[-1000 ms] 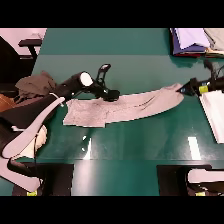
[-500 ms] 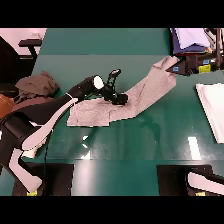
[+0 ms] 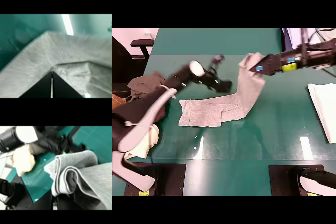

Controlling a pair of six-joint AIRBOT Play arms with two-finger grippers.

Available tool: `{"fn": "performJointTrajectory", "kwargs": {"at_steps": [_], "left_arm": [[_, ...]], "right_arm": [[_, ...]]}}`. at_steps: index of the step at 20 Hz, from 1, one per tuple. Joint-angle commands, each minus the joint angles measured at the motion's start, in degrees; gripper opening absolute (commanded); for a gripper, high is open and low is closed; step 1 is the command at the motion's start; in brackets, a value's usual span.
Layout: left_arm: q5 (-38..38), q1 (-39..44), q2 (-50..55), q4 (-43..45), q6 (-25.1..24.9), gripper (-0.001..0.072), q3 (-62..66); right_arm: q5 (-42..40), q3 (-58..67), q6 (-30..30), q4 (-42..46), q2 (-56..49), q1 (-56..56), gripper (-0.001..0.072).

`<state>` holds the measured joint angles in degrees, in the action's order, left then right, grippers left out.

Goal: Fold the shirts.

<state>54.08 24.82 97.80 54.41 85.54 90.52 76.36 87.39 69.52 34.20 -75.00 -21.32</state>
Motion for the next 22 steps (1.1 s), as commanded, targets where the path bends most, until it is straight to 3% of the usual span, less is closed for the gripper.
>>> {"fn": "performJointTrajectory", "kwargs": {"at_steps": [1,6,9,13,19,20,21,22], "left_arm": [[4.0,-9.5,-9.8,5.0,-0.4,0.0021,2.9],[4.8,-22.8,-25.3,12.9,-0.5,0.0021,3.5],[6.5,-27.3,-29.4,13.0,-0.4,0.0021,3.6],[10.2,-28.2,-29.8,13.1,-0.5,0.0021,3.6],[11.6,-28.0,-29.8,12.8,-0.5,0.0021,3.6],[11.9,-28.0,-29.7,12.4,-0.5,0.0021,3.6],[11.9,-28.0,-29.6,11.9,-0.5,0.0021,3.4],[12.0,-28.0,-29.4,11.5,-0.5,0.0021,3.3]], "right_arm": [[-8.7,0.1,-0.1,-0.2,-1.9,-9.5,0.0015],[-23.9,1.7,-2.8,-0.1,-13.5,-27.1,0.0035],[-22.7,8.6,-4.2,2.0,-21.4,-32.3,0.047],[-12.3,10.3,1.6,13.9,-23.1,-28.7,0.0451],[-13.2,-14.5,4.7,17.4,-11.1,-10.7,0.0455],[-14.2,-18.8,4.7,16.8,-9.6,-7.3,0.0525],[-14.9,-21.9,5.0,15.5,-8.7,-4.2,0.0665],[-14.8,-24.0,5.0,13.8,-8.7,-1.5,0.0666]]}}
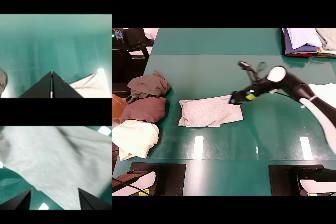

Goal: Fold the shirts.

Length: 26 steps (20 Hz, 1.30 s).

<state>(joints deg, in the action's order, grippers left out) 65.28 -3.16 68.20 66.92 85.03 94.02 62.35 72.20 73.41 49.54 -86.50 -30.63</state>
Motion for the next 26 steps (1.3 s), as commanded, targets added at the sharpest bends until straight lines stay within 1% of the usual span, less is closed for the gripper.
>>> {"fn": "performJointTrajectory", "kwargs": {"at_steps": [1,4,6,8,10,11,12,13,14,15,16,18,20,24,26], "left_arm": [[0.8,0.0,0.3,-1.4,0.0,0.0021,-0.3],[0.7,0.0,0.3,-1.4,0.0,0.0021,-0.4],[0.8,0.0,0.3,-1.4,0.0,0.0021,-0.4],[0.8,0.0,0.3,-1.4,0.0,0.0021,-0.4],[0.9,0.0,0.3,-1.5,0.0,0.0021,-0.4],[1.1,0.0,0.3,-1.7,0.0,0.0021,-0.4],[1.3,0.0,0.3,-2.1,0.0,0.0021,-0.4],[1.4,0.0,0.3,-3.1,-0.2,0.0021,-0.4],[1.4,0.0,0.3,-4.3,-1.2,0.002,-0.4],[1.2,0.7,0.3,-4.5,-1.5,0.002,-0.4],[1.2,2.1,0.3,-4.1,-1.5,0.002,-0.4],[1.0,5.7,0.3,-3.9,-1.6,0.002,-0.4],[0.5,9.7,0.3,-3.9,-2.2,0.002,-0.4],[-0.7,16.6,0.3,-3.9,-2.6,0.002,-0.4],[-2.4,19.5,0.3,-3.9,-2.6,0.002,-0.4]], "right_arm": [[-1.3,-10.6,1.1,-3.4,2.5,9.7,0.0666],[-1.6,-10.5,1.0,-5.5,-1.8,11.1,0.0657],[-1.1,-7.6,-0.7,-8.5,-6.0,9.3,0.0657],[0.1,-3.7,-1.1,-11.8,-10.8,6.5,0.0652],[1.9,0.7,-2.0,-14.3,-15.3,3.5,0.0575],[2.6,2.9,-2.1,-14.6,-17.2,1.9,0.0556],[2.9,5.1,-2.2,-15.2,-18.9,0.5,0.0419],[2.9,6.9,-2.4,-15.4,-20.0,-0.7,0.0339],[2.5,8.5,-2.6,-15.3,-20.8,-1.7,0.0207],[1.6,9.6,-2.6,-15.1,-20.9,-2.2,0.0051],[0.6,10.5,-2.6,-15.0,-20.6,-2.3,0.0016],[-1.3,11.5,-2.6,-14.9,-18.5,-0.8,0.0016],[-2.0,11.5,-2.5,-14.3,-14.6,3.2,0.0016],[-1.5,11.5,0.9,-5.2,-4.9,16.4,0.0016],[-0.9,11.5,3.5,0.1,-0.2,24.4,0.0016]]}}
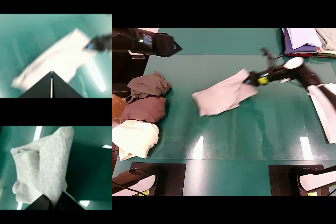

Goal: Fold the shirts.

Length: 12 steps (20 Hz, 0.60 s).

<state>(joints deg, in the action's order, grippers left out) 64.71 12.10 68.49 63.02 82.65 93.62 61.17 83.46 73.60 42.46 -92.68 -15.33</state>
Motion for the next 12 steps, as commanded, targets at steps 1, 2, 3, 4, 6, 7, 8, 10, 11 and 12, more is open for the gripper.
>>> {"fn": "performJointTrajectory", "kwargs": {"at_steps": [1,2,3,4,6,7,8,10,11,12], "left_arm": [[-2.7,5.6,0.0,0.0,-0.2,0.0021,0.0],[-3.6,6.8,0.0,0.0,-0.2,0.0021,0.0],[-4.3,7.8,0.0,0.0,-0.2,0.0021,0.0],[-4.8,8.8,0.0,0.0,-0.2,0.0021,0.0],[-5.7,10.2,0.0,-0.1,-0.2,0.0021,0.0],[-5.9,10.7,0.0,-0.1,-0.2,0.0021,0.0],[-6.0,11.2,0.0,-0.1,-0.1,0.0021,0.0],[-6.0,11.8,0.0,-0.3,-0.1,0.0021,0.0],[-6.0,11.8,0.0,-0.5,-0.1,0.0021,0.0],[-6.0,11.8,0.0,-0.5,-0.1,0.0021,0.0]], "right_arm": [[0.6,0.2,4.0,9.7,8.2,13.3,0.0016],[0.8,0.2,4.1,11.5,9.9,17.3,0.0016],[0.9,0.2,4.1,12.3,11.5,21.7,0.0016],[0.9,0.2,4.1,12.2,12.5,25.7,0.0016],[0.8,0.2,4.1,12.2,13.8,33.7,0.0016],[0.5,0.2,4.1,12.1,13.9,37.3,0.0016],[0.3,0.2,3.9,11.5,13.9,40.4,0.0016],[-0.8,0.2,3.7,11.2,13.8,45.0,0.0016],[-2.1,0.2,3.2,11.2,13.8,46.5,0.0016],[-3.4,0.2,3.2,11.1,13.8,47.7,0.0016]]}}
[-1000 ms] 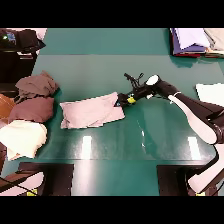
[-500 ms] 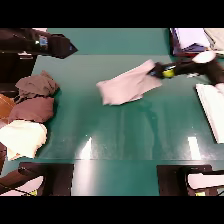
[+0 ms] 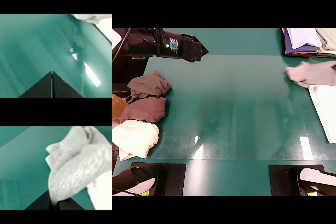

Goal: Fold the shirts.

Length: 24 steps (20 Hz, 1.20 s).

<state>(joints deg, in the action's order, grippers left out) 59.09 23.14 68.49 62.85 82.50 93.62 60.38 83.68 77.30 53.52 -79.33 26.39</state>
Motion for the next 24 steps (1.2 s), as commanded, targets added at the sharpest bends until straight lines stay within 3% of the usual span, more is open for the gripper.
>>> {"fn": "performJointTrajectory", "kwargs": {"at_steps": [1,7,15,21,24], "left_arm": [[-0.3,0.8,0.0,-0.3,0.1,0.0021,0.0],[-0.2,0.8,0.0,-0.3,0.1,0.0021,0.0],[0.1,0.8,0.0,-0.2,0.0,0.0021,0.0],[0.1,0.8,0.0,0.0,0.0,0.0021,0.0],[0.1,0.8,0.0,0.2,-0.2,0.0021,0.0]], "right_arm": [[-3.7,0.0,-0.5,0.1,0.4,6.6,0.0016],[-4.7,4.0,-1.5,0.0,0.5,6.2,0.0016],[9.4,16.7,-1.2,2.0,0.5,9.0,0.0016],[13.1,7.2,-1.1,3.2,6.5,14.5,0.0016],[14.6,-1.0,-1.1,11.3,10.7,18.2,0.0016]]}}
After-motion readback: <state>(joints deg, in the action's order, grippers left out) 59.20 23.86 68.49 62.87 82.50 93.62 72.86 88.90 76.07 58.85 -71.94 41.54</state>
